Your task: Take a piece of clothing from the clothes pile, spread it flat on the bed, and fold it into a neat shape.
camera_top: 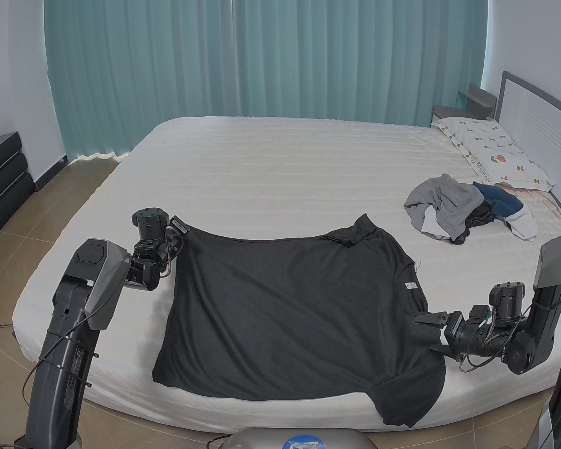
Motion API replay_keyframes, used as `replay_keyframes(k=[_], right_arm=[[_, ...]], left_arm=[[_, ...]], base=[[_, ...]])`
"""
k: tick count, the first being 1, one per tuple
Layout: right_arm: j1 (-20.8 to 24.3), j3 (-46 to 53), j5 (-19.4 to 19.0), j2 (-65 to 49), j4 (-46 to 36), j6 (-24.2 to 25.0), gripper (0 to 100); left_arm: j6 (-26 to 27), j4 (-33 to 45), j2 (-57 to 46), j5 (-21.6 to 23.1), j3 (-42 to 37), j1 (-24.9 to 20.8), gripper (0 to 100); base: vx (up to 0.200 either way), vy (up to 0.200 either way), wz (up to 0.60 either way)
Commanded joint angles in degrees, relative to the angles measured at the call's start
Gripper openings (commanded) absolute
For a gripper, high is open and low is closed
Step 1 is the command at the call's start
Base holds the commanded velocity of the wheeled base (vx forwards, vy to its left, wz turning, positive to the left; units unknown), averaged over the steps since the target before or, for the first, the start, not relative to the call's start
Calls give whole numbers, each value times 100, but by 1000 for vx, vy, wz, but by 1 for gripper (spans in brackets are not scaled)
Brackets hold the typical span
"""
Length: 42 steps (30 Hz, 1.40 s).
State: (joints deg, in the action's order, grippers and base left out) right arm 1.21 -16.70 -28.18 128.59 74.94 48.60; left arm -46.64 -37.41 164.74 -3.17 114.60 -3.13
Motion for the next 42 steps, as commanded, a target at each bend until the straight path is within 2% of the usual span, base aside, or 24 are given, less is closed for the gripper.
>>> replay_keyframes(k=[1, 9, 12, 16, 17, 18, 21, 22, 24, 28, 30, 31, 36, 38, 42], right_arm=[[2, 9, -3, 0, 4, 0, 100], [2, 9, -3, -9, 4, 9, 100], [-6, 9, -3, -9, 4, 9, 100], [-6, 9, -3, -9, 4, 9, 100], [-6, 9, -3, -9, 4, 9, 100], [-6, 9, -3, -9, 4, 18, 100], [-15, 18, -3, -18, 4, 26, 100], [-24, 18, -3, -18, 4, 26, 100], [-24, 18, -3, -18, 12, 18, 100], [-24, 27, -3, -18, 4, 18, 100], [-24, 18, -3, -18, 4, 18, 100], [-24, 18, -3, -18, 12, 18, 100], [-24, 27, -3, -18, 4, 18, 100], [-24, 27, -3, -18, 4, 18, 100], [-24, 27, -3, -18, 12, 18, 100]], left_arm=[[-3, 32, 5, -8, -1, -3, 100], [-38, 50, -48, -246, -35, 50, 100], [-56, 41, -179, -465, -263, 58, 100], [-275, -38, -1094, -413, -1634, 50, 100], [-275, -38, -1094, -413, -1634, 50, 100], [-390, -108, -1691, -175, -2478, 50, 100], [-442, -179, -2175, 291, -3207, 41, 100], [-451, -205, -2447, 651, -3629, 23, 100], [-451, -196, -2667, 800, -3937, 6, 100], [-416, -249, -3484, 950, -5501, 6, 100], [-416, -310, -3669, 1046, -5897, 6, 100], [-398, -460, -3915, 1205, -6600, 6, 100], [-372, -1392, -4442, 1389, -8323, -12, 100], [-20, -1787, -4460, 1398, -9158, -153, 100], [674, -2068, -4416, 1416, -9975, -161, 100]], base=[[0, 0, 0], [0, 0, 0], [0, 0, 0], [0, 0, 0], [0, 0, 0], [0, 0, 0], [0, 0, 0], [0, 0, 0], [0, 0, 0], [0, 0, 0], [0, 0, 0], [0, 0, 0], [0, 0, 0], [0, 0, 0], [0, 0, 0]])
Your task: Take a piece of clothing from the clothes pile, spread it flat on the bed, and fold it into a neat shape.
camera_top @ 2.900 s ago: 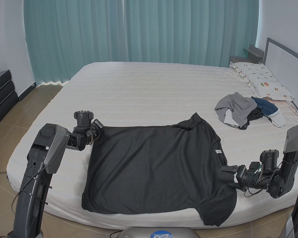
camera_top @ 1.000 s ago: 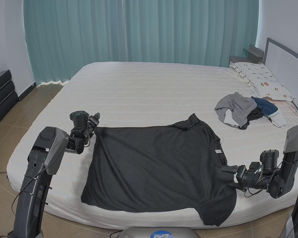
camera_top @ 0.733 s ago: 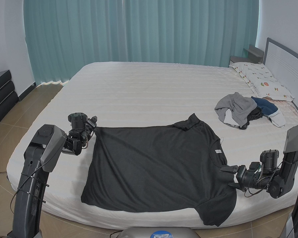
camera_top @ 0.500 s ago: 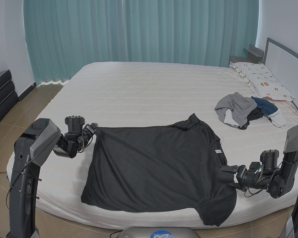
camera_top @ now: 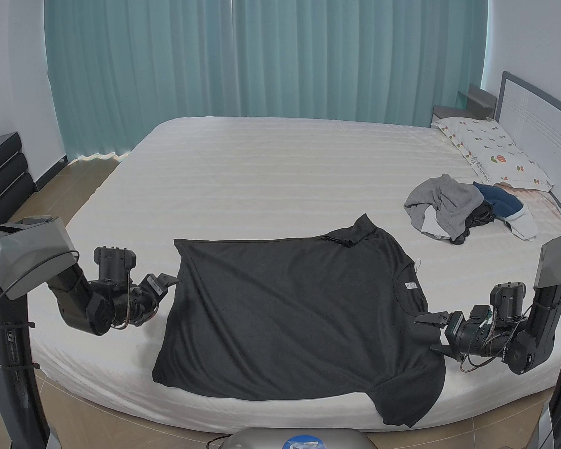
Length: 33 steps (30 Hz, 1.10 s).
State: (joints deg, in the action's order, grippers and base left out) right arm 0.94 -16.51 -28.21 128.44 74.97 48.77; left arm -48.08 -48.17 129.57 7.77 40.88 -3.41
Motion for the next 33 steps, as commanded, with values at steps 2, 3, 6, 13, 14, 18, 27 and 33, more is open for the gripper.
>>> replay_keyframes(k=[2, 3, 6, 13, 14, 18, 27, 33], right_arm=[[3, 7, 0, -3, 0, 0, 100], [3, 16, 0, -3, 9, 0, 100], [3, 16, 0, -3, 9, -8, 100], [-6, 174, -9, 129, 439, 0, 100], [-6, 192, -9, 164, 527, 0, 100], [-6, 323, -9, 304, 923, 0, 100], [-6, 367, 0, 375, 1081, 0, 100], [-6, 367, 0, 375, 1081, 0, 100]], left_arm=[[1081, -1292, -881, 322, -2980, -160, 100], [1143, -1476, -820, 322, -3173, -212, 100], [1169, -1661, -661, 305, -3358, -309, 100], [1257, -2144, -336, 261, -3560, -371, 100], [1257, -2224, -284, 261, -3560, -388, 100], [1292, -2645, 59, 190, -3507, -590, 100], [1512, -2927, 367, -205, -3446, -836, 100], [1530, -2918, 411, -214, -3270, -863, 100]], base=[[0, 0, 0], [0, 0, 0], [0, 0, 0], [0, 0, 0], [0, 0, 0], [0, 0, 0], [0, 0, 0], [0, 0, 0]])
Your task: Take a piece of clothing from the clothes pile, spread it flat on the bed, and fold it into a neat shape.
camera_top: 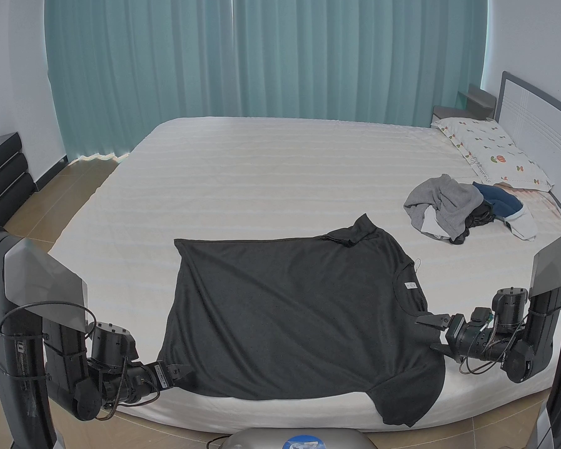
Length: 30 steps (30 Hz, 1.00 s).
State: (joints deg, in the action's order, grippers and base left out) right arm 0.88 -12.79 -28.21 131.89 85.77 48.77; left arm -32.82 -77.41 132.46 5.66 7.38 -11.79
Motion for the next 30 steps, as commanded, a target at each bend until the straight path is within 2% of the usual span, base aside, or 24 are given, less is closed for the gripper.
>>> replay_keyframes(k=[1, 7, 8, 15, 24, 30], right_arm=[[0, -4, 0, 30, 1, 0, 100], [0, -4, 0, 30, 1, 0, 100], [0, -4, 0, 30, 1, 0, 100], [0, -4, 0, 30, 1, 0, 100], [0, 13, 8, 21, 1, 0, 100], [44, 382, 70, -348, 203, -79, 100]], left_arm=[[12, 33, 139, -12, 141, -60, 100], [12, 33, 192, -135, 159, -104, 100], [12, 33, 192, -135, 150, -104, 0], [3, 15, 262, -469, 53, -69, 0], [-32, -11, 60, -530, -254, -34, 0], [-23, -20, -98, -557, -447, -8, 0]], base=[[0, 0, 0], [0, 0, 0], [0, 0, 0], [0, 0, 0], [0, 0, 0], [0, 0, 0]])
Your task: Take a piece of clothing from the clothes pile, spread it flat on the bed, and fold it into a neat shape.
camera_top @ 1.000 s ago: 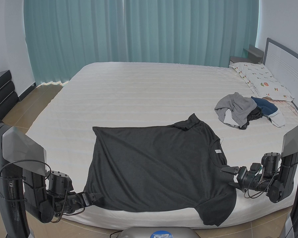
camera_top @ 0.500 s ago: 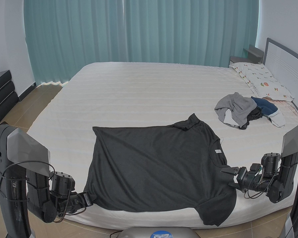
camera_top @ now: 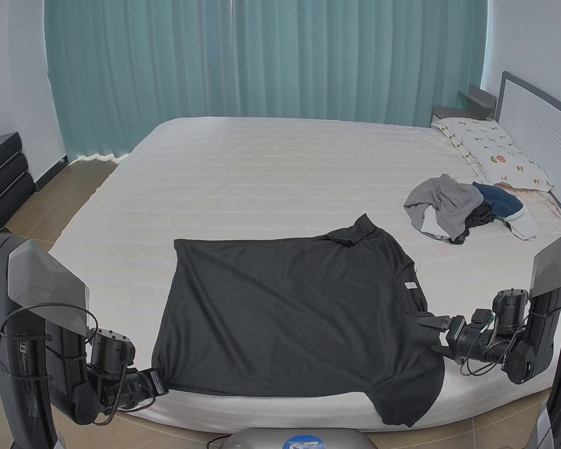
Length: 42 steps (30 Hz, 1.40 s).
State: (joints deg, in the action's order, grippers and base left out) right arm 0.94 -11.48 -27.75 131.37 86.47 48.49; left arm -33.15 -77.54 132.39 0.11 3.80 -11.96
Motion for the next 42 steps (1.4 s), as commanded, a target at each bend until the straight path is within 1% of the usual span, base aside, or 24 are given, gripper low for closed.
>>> replay_keyframes(k=[1, 7, 11, 13, 17, 20, 21, 23, 24, 26, 31, 37, 38, 42], right_arm=[[38, 296, 24, -357, 151, -59, 100], [-199, 322, 32, -401, 98, -349, 100], [-243, 322, 50, -313, 98, -560, 100], [-358, 331, 50, -278, 72, -736, 100], [-401, 331, 76, -111, 19, -965, 100], [-410, 322, 331, 65, 10, -1193, 100], [-410, 322, 331, 65, 10, -1193, 100], [-322, 296, 885, 293, 2, -1474, 100], [-252, 305, 1052, 346, 10, -1518, 100], [-129, 305, 1149, 363, 10, -1527, 100], [38, 305, 1193, 495, 28, -1527, 100], [29, 190, 1201, 610, 10, -1527, 100], [38, 173, 1201, 627, 10, -1527, 0], [29, -12, 1201, 733, 10, -1527, 0]], left_arm=[[1, -6, -82, -2, -82, 18, 0], [-25, -6, -117, -11, -108, 97, 0], [-96, -6, -82, 7, -73, 115, 0], [-227, -6, -55, 24, -38, 115, 0], [-438, -6, -82, 77, -20, 115, 0], [-473, -6, -82, 77, -11, 115, 0], [-473, -6, -82, 77, -11, 115, 0], [-473, -6, -64, 86, -11, 115, 0], [-473, -6, -64, 86, -11, 115, 0], [-473, -6, -64, 86, -11, 106, 0], [-491, -6, -55, 77, 24, 115, 0], [-614, -6, -64, 77, 94, 115, 0], [-614, -6, -64, 77, 94, 115, 0], [-623, -15, -73, 77, 112, 124, 0]], base=[[0, 0, 0], [0, 0, 0], [0, 0, 0], [0, 0, 0], [0, 0, 0], [0, 0, 0], [0, 0, 0], [0, 0, 0], [0, 0, 0], [0, 0, 0], [0, 0, 0], [0, 0, 0], [0, 0, 0], [0, 0, 0]])
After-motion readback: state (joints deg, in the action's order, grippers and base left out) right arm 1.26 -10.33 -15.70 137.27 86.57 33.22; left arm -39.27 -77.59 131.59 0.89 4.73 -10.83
